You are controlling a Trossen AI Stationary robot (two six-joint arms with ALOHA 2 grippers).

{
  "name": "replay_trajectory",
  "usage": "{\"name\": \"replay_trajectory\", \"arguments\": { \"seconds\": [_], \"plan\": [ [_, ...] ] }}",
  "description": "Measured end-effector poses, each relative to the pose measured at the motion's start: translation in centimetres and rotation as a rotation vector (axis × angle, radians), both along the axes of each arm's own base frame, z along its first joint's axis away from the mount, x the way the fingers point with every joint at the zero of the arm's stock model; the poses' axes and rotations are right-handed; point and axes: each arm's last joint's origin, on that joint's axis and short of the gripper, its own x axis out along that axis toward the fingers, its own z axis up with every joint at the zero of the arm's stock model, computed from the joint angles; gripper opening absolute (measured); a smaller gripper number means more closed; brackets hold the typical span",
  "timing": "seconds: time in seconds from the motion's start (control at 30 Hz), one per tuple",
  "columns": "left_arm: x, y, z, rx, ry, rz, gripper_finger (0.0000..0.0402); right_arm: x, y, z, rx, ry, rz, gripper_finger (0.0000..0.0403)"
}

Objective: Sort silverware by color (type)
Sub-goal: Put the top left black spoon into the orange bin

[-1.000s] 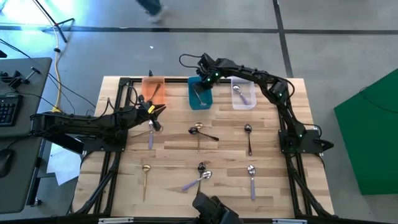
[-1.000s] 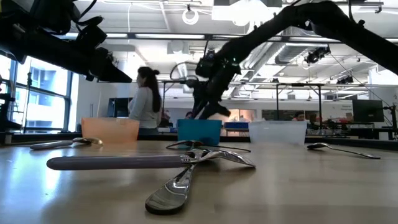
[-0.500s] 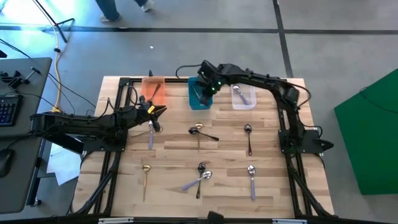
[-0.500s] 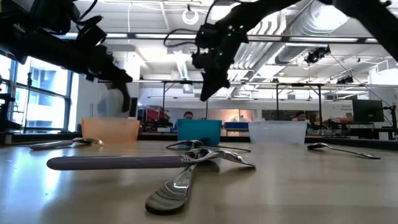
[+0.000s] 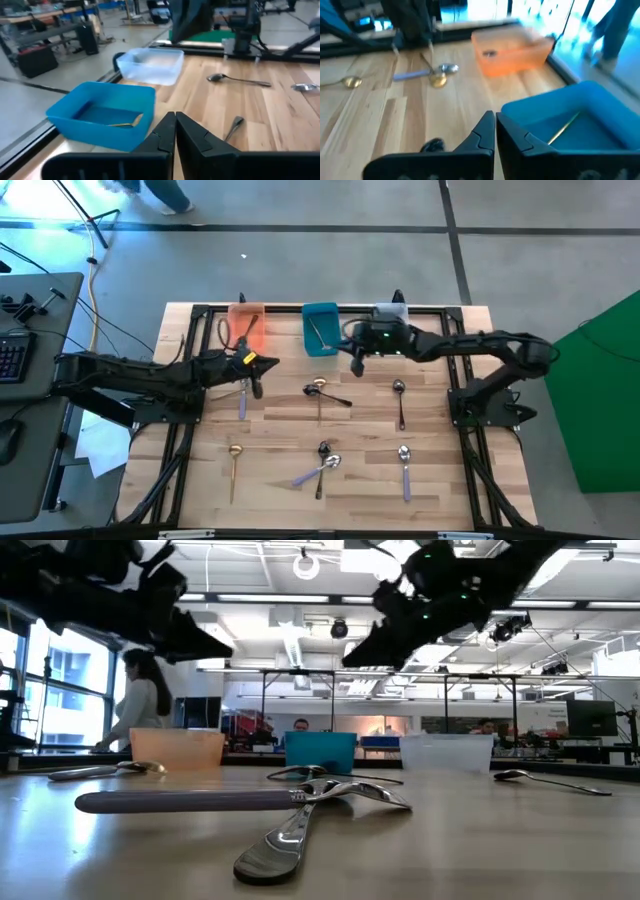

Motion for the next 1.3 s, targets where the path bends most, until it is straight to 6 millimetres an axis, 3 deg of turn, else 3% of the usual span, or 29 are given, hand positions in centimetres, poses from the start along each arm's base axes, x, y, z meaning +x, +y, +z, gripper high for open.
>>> {"name": "replay_trajectory", "arguments": {
  "seconds": [0.33, 0.57, 0.93, 1.1, 1.3],
  "plan": [
    [5.4, -0.6, -0.3, -0.033, 0.245, -0.062, 0.0001, -4.3, 1.3, 1.0, -0.127, -0.197, 0.012, 0.0],
    [7.7, -2.0, 2.0, -0.063, 0.301, -0.136, 0.0003, -5.9, 3.6, -0.1, -0.081, -0.193, 0.093, 0.0],
    [7.4, -3.3, 2.1, -0.035, 0.344, -0.135, 0.0003, -5.6, 7.0, -1.1, -0.107, -0.096, 0.047, 0.0006],
    [7.0, -3.5, 1.3, -0.063, 0.35, -0.13, 0.0003, -5.3, 8.6, -1.7, -0.063, -0.058, 0.087, 0.0047],
    [5.7, -4.1, -1.1, -0.134, 0.199, -0.138, 0.0003, -4.3, 10.1, -3.6, 0.005, 0.006, 0.058, 0.0114]
  ]
}}
